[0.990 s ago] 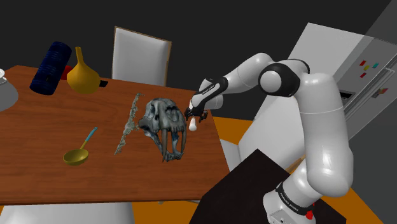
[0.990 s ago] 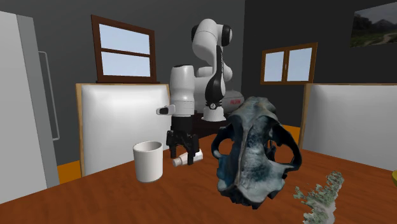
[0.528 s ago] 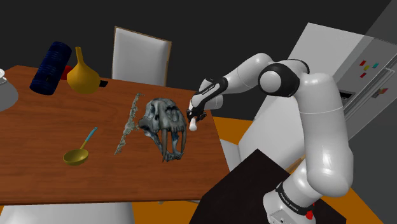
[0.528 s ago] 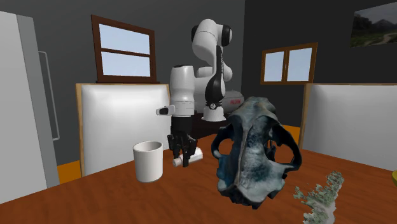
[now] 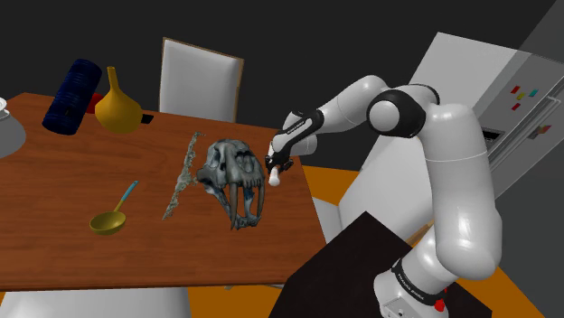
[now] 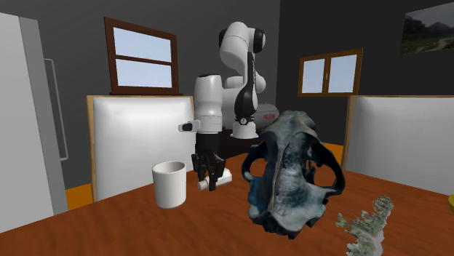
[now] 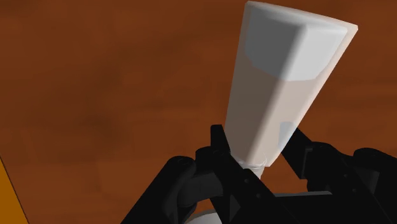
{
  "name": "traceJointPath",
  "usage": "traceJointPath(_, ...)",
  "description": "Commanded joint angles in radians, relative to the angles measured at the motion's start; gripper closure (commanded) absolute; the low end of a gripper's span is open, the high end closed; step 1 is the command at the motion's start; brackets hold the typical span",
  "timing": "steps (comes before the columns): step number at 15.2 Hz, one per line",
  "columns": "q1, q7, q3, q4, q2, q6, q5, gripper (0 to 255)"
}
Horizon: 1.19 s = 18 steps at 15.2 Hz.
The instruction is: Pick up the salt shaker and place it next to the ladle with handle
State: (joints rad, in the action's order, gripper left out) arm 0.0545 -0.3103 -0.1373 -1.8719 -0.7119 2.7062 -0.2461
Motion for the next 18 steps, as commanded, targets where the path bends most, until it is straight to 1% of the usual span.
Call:
traceJointPath(1, 0.002, -0.002, -0.003, -0.004, 0.012, -0.008, 0.002, 255)
traceJointPath(18, 0.037, -0.039, -0.05, -0.037, 0.192, -0.156, 0.049, 255)
